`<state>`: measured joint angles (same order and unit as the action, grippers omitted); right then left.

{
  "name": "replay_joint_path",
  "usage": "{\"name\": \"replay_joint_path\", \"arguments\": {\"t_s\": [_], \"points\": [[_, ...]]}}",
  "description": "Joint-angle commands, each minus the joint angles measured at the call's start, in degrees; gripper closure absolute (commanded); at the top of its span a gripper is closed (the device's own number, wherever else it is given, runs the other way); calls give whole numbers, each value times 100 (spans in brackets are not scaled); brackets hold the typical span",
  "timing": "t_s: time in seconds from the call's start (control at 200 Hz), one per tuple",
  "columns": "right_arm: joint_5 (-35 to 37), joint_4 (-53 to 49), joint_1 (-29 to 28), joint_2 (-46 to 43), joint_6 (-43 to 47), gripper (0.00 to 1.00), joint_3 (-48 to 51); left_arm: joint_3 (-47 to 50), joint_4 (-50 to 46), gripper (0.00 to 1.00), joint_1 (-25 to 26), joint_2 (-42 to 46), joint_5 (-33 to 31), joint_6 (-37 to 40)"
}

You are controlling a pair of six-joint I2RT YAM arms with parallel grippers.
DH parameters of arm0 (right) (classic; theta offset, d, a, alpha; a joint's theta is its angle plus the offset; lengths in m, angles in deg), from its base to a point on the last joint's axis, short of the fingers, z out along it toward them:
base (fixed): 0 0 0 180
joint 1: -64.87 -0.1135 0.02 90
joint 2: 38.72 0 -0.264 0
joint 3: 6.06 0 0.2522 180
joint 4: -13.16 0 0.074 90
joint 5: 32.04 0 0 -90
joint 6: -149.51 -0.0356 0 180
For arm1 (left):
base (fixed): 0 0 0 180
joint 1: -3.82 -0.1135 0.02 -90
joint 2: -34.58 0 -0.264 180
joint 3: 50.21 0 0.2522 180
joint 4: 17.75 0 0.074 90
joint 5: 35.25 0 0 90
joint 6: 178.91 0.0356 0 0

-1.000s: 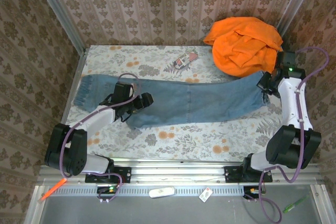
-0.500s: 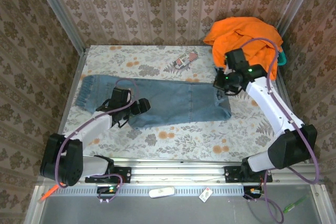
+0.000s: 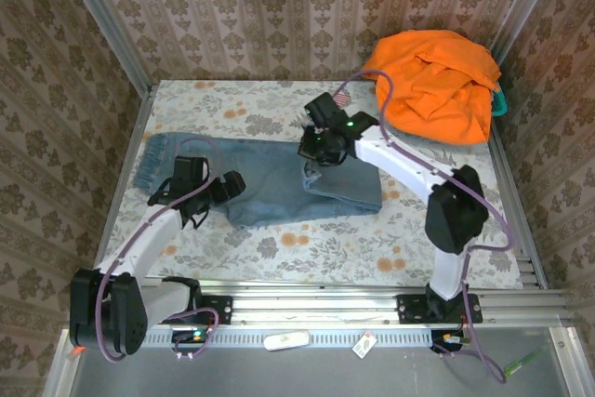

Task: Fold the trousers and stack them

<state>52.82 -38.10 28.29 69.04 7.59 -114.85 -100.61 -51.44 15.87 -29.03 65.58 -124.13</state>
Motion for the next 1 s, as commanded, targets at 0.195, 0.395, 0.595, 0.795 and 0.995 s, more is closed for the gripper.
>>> {"name": "replay_joint_path", "arguments": {"t_s": [0.195,0.395,0.595,0.795,0.995], "points": [[167,192,-524,1069,-745,100,-1411,-17,-312,3,-86,207,125,199],[66,61,-717,1872,-833,100,-2209,-51,-308,3,-105,175,169,208],[-1010,539,-761,2292,-880,46,-2363,-105,-415,1,-111,235,150,222],[-712,65,-665,1363,-44,41,-1992,-269,-422,0,-125,264,154,183],[-520,17,-7,-44,825,42,-238,-668,-272,2,238,-364,29,244]]}}
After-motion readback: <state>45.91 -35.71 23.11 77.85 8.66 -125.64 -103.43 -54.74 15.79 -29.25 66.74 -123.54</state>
